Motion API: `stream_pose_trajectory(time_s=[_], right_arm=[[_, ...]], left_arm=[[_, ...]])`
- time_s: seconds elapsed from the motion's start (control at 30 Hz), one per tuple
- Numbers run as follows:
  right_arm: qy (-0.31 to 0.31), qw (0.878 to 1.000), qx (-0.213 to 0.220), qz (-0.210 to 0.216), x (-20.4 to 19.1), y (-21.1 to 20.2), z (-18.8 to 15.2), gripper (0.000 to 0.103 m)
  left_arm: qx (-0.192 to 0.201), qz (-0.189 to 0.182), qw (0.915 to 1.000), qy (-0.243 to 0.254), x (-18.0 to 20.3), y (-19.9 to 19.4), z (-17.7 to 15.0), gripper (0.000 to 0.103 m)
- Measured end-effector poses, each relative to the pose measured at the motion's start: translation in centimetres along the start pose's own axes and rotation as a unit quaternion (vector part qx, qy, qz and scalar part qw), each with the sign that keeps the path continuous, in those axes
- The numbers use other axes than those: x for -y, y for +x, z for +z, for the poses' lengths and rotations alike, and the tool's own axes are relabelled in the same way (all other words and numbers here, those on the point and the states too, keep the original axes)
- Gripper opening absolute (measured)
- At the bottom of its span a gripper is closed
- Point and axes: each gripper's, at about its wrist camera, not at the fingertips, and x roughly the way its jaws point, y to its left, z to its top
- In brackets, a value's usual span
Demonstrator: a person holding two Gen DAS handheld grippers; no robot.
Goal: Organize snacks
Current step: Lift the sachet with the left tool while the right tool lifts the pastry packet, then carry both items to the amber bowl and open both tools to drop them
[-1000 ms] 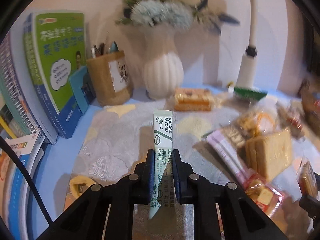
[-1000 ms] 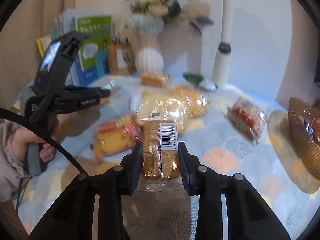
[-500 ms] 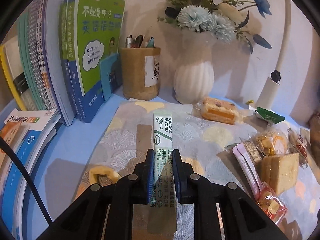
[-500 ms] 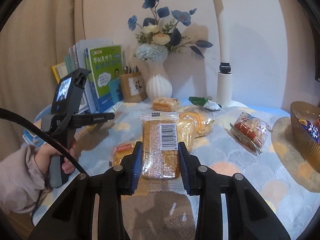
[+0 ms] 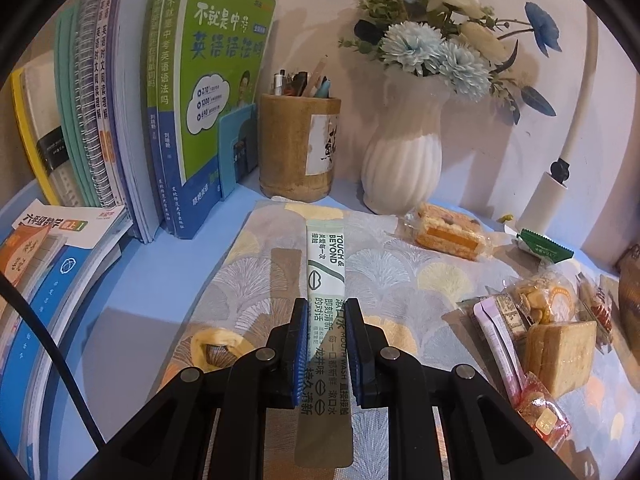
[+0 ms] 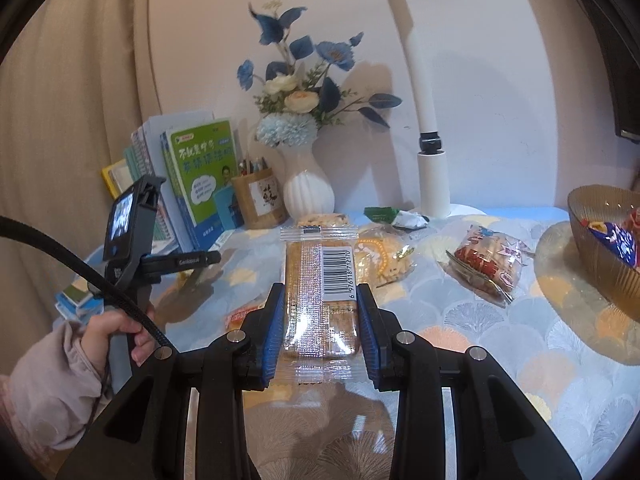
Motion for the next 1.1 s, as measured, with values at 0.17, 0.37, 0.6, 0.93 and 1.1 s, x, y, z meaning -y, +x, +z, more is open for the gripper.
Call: stream_pose_trajectory(time_s=[0.17,0.37,0.6,0.93,1.1], right_arm=[[0.055,0.998,0.011,0.015,2.1,-0.6,0.1,0.033],[0.123,0.991,0.031,0.044,4.6,-1.6,-0.1,0.033],[0.151,0.986,0.047,0.058,5.6,-2.4,-0.1,0.033],[0.143,0.989,0.026,0.035,5.1,-1.6,0.0,0.033],[0.116,0.993,-0.011,-0.034,4.2,-0.3,0.2,0.033]], left_arm=[[0.014,-0.011,0.9997,0.019,0.7,-0.6,0.0,0.017],[0.021,-0.011,0.9993,0.028,1.0,-0.9,0.1,0.017],[0.048,-0.048,0.9971,0.034,1.2,-2.2,0.0,0.017],[0.028,-0.052,0.9982,0.015,0.9,-1.6,0.2,0.017],[0.018,0.031,0.999,0.029,1.9,-1.5,0.4,0.017]])
